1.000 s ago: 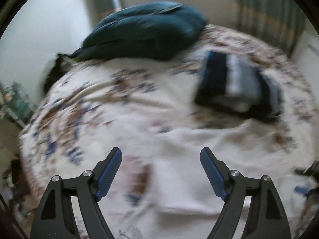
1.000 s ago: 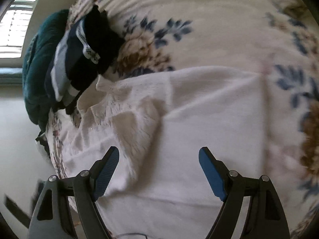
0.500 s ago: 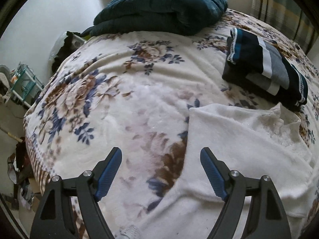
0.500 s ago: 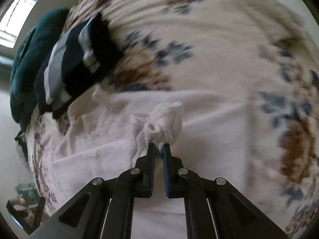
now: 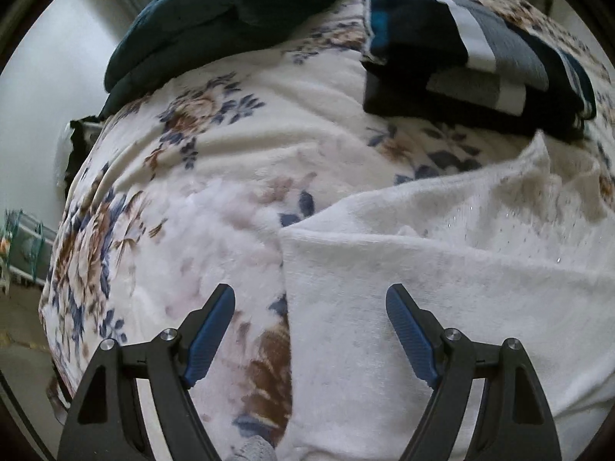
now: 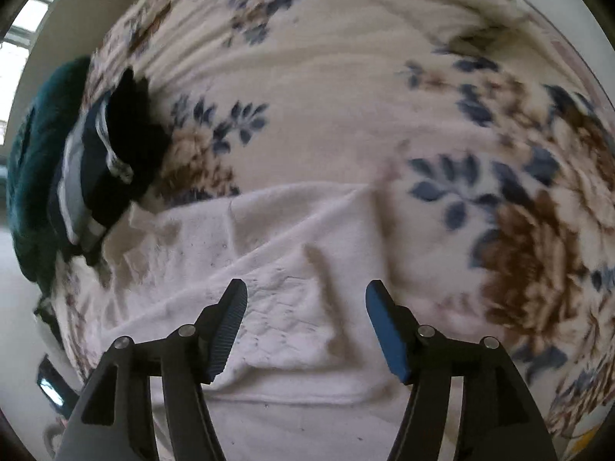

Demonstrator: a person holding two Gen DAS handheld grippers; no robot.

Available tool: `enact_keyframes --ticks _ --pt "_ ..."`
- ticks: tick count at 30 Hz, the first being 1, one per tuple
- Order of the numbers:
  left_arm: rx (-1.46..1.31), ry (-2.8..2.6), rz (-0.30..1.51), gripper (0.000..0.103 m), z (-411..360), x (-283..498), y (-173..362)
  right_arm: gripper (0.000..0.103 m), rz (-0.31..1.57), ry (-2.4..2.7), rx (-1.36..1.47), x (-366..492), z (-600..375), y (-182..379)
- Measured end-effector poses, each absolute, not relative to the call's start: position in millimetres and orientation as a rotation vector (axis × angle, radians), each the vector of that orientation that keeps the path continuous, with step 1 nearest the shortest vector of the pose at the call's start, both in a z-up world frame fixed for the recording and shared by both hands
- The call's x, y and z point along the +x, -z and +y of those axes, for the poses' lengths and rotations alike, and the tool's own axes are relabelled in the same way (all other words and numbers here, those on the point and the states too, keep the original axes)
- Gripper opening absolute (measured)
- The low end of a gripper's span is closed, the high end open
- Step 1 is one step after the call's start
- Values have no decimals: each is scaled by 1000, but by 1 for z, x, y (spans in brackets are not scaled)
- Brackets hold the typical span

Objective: Fold small clothes

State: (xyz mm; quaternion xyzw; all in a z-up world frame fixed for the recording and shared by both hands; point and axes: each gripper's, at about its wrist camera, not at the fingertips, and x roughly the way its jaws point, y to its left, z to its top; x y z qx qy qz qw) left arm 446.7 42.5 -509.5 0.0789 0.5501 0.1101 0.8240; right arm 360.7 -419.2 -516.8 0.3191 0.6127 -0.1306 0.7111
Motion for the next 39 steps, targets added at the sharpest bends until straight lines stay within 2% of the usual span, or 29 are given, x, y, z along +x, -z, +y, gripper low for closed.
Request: enact_keyframes --ticks 2,3,4,7,10,14,17,18,19,21,27,31,34,39 --pt "176 -230 1182 80 42 447 514 65 1456 282 654 374 -400 539" --pt "175 -226 1188 80 43 447 515 47 1485 275 626 375 -393 546" --pt "173 -222 1194 80 43 447 517 7 1506 268 577 376 -385 552" --pt "162 -211 1200 80 46 448 519 8 1454 314 434 371 -373 541" --pt "142 -195 1191 80 50 449 520 7 1397 392 424 362 -385 525" --pt "127 -175 1215 80 54 453 529 10 1523 375 443 362 -394 550" --pt "95 -161 1205 80 60 452 520 29 1545 331 487 363 -397 545" --pt "81 -155 1198 80 61 450 513 46 1533 317 503 361 -399 535" --pt "62 -147 1184 80 62 447 505 57 1509 304 521 357 -403 522" --pt "33 -129 1153 80 61 436 486 61 1472 293 531 345 -410 497" --pt "-7 -58 1131 80 20 381 439 62 1469 247 555 299 -437 451" --pt "18 23 1205 80 -51 315 432 62 1510 185 562 266 -470 447" --pt "42 80 1294 80 -114 263 439 62 1571 108 532 244 -498 459" --pt "17 212 1518 80 -239 179 484 62 1635 54 497 234 -548 482"
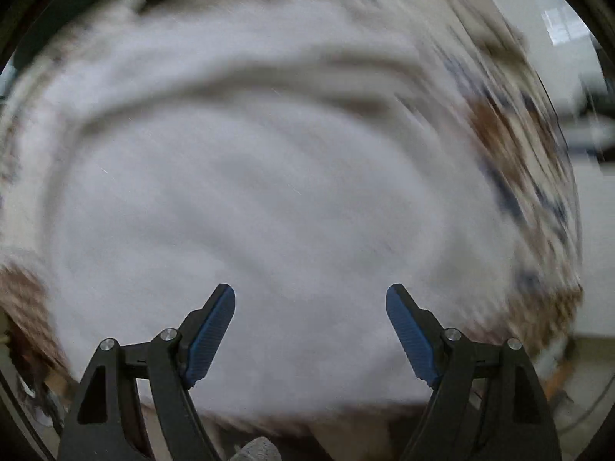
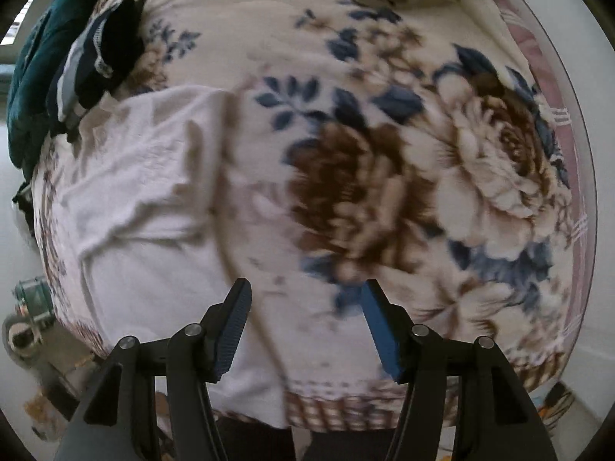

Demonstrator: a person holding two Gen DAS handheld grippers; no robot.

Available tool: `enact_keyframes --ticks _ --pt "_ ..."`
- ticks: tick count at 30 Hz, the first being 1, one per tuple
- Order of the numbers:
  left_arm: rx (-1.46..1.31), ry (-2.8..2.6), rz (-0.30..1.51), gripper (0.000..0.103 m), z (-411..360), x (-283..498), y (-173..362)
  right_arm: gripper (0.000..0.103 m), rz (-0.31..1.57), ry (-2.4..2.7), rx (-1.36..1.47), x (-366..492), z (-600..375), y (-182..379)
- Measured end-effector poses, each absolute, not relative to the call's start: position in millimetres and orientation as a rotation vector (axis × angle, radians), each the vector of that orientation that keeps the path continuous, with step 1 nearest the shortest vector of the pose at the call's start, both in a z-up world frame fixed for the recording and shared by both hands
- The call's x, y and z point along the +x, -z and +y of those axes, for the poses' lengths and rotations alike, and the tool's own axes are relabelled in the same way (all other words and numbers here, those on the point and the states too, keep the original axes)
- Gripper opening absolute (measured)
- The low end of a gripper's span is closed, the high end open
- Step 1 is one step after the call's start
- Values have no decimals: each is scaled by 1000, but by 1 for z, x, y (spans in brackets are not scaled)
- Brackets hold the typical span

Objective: Fold small clothes

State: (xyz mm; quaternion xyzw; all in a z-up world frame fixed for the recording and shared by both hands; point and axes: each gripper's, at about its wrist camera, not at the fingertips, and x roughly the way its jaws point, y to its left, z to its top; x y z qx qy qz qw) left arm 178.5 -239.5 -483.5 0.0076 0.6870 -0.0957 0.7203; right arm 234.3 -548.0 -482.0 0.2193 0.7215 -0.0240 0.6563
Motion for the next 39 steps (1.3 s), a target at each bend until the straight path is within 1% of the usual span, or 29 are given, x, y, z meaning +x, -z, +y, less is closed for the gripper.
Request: enact_keyframes --ticks 4,6,7,8,9,10,11,14,20,24,26,27,28,33,39 --pt "45 266 1625 80 -319 133 525 62 1652 13 481 233 -578 496" --pt "69 268 1633 80 -338 123 540 62 1660 -6 474 235 -586 504" --pt "90 262 1637 77 -346 120 549 62 1663 -19 471 237 -587 507" --pt "114 251 1630 58 -354 119 560 62 1667 -40 467 241 -586 511" --pt "129 241 1618 44 -356 119 563 62 1669 -58 469 245 -585 515" --pt "154 217 1598 22 -358 120 566 62 1670 -79 473 250 -583 519" --pt "139 206 1578 6 -355 124 565 62 1668 -113 488 258 -581 524" --pt "2 177 1519 5 -336 131 541 62 1638 -208 558 285 -573 535" --pt "-59 140 1426 5 -309 128 487 62 1582 -367 721 363 -549 571" --pt "-102 102 1390 4 -289 122 459 61 1606 -351 785 396 -536 598" --pt "-120 80 1368 4 -275 118 449 44 1611 -359 816 404 -527 606" --pt "-127 74 1363 5 -268 117 446 18 1614 -367 821 406 -523 608" --pt "-140 65 1357 4 -262 117 443 8 1615 -369 816 407 -518 607" --pt "-215 19 1302 4 -223 116 420 7 1569 -327 740 410 -499 570" --pt "-353 -26 1251 4 -165 118 403 7 1539 -338 577 432 -453 492"
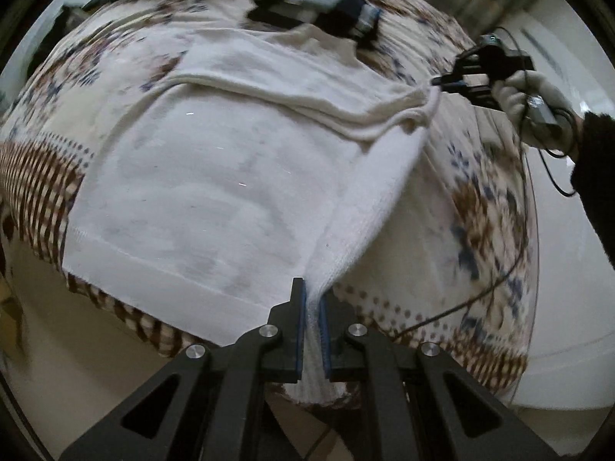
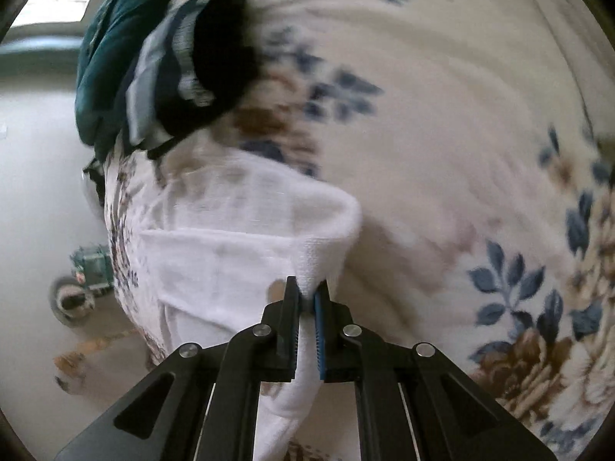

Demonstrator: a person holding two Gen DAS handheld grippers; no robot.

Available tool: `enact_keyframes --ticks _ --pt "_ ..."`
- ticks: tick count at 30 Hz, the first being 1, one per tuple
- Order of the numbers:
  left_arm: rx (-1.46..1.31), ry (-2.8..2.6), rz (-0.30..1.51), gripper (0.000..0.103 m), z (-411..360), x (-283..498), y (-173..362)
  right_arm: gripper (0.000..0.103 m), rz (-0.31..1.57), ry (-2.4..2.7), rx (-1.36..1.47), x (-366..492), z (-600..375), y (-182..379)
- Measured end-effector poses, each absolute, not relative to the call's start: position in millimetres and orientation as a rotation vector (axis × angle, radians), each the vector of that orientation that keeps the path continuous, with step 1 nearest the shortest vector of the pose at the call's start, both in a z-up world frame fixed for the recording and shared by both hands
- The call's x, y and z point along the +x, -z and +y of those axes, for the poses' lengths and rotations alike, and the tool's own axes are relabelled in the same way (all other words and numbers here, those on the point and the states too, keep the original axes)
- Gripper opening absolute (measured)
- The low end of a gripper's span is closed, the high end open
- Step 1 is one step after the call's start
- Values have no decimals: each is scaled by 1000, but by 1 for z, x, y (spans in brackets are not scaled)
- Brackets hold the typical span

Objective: Fold small clothes

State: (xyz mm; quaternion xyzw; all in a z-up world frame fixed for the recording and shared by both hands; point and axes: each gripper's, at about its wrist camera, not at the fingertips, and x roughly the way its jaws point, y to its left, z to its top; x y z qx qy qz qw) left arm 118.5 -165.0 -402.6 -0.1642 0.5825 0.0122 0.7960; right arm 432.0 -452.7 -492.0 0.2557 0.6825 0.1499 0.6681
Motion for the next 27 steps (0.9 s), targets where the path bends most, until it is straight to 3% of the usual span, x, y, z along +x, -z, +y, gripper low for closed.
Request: enact_keyframes --ticks 5,10,20,27 --pt "-529 -93 1214 4 -88 123 405 7 1543 -357 419 463 -363 440" --pt "-665 -163 1186 4 -7 126 422 7 1545 -346 249 494 -245 428" --pt "-836 -245 1190 4 123 124 478 6 1565 -306 -7 534 -21 472" --pt "-886 -235 1268 4 162 124 529 6 1592 -251 -123 540 48 515"
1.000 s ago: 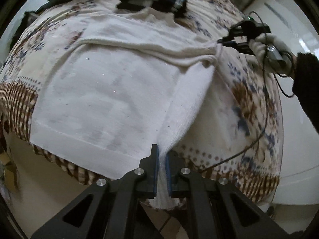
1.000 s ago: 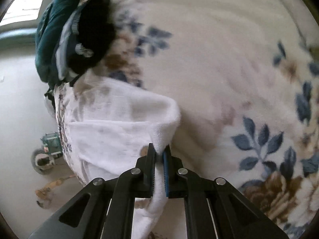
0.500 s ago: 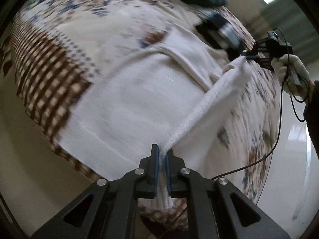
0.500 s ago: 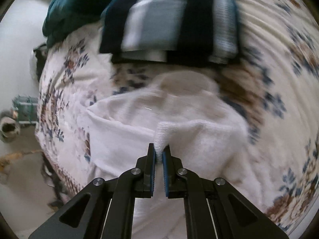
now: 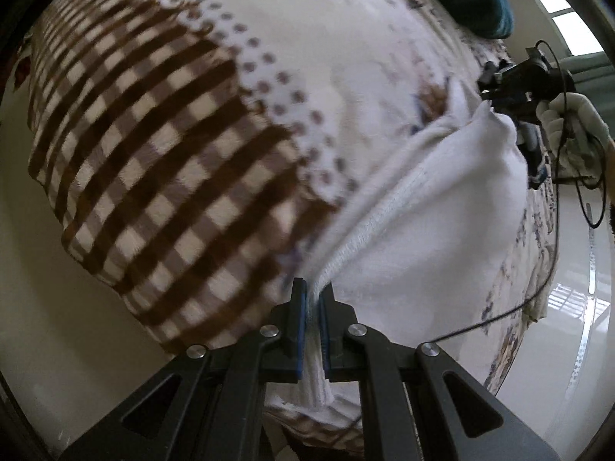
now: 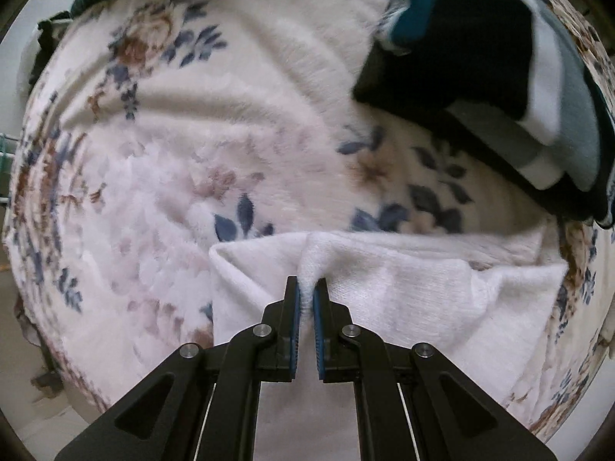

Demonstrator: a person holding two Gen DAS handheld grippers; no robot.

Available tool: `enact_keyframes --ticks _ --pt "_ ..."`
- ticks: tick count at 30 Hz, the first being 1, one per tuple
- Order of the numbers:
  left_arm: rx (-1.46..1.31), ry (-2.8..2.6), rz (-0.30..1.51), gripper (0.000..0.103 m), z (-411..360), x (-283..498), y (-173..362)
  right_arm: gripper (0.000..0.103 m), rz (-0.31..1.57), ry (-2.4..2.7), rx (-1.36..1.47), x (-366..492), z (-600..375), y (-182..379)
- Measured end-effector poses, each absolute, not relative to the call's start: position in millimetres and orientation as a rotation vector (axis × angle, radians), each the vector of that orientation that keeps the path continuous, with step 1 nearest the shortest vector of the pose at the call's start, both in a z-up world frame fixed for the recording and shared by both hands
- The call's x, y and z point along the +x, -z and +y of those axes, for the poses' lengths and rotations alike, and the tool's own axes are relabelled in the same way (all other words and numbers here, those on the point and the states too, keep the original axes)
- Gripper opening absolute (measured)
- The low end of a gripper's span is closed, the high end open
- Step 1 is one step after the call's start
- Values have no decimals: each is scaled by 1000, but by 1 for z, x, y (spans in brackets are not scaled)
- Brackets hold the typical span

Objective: Fold small clothes

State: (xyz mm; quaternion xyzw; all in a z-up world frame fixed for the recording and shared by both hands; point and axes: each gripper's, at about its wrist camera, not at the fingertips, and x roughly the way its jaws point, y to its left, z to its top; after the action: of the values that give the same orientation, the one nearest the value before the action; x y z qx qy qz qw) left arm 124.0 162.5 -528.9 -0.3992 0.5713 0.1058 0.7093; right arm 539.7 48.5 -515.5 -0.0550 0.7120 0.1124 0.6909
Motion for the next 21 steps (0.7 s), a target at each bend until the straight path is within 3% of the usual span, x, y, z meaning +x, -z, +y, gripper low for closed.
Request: enact_keyframes --ticks 8,11,13,16,21 --pt "-866 -177 1328 4 164 121 536 11 1641 -265 -103 536 59 537" --pt "-859 -160 1341 4 164 121 531 34 1636 -323 10 521 40 516" --pt "-851 -148 1351 4 163 119 530 52 1601 -351 20 483 15 492" --pt "-842 -133 1371 4 165 120 529 56 1606 -332 -10 410 -22 481" --pt "-822 -115 1396 4 167 135 527 56 1841 -243 100 245 -88 523"
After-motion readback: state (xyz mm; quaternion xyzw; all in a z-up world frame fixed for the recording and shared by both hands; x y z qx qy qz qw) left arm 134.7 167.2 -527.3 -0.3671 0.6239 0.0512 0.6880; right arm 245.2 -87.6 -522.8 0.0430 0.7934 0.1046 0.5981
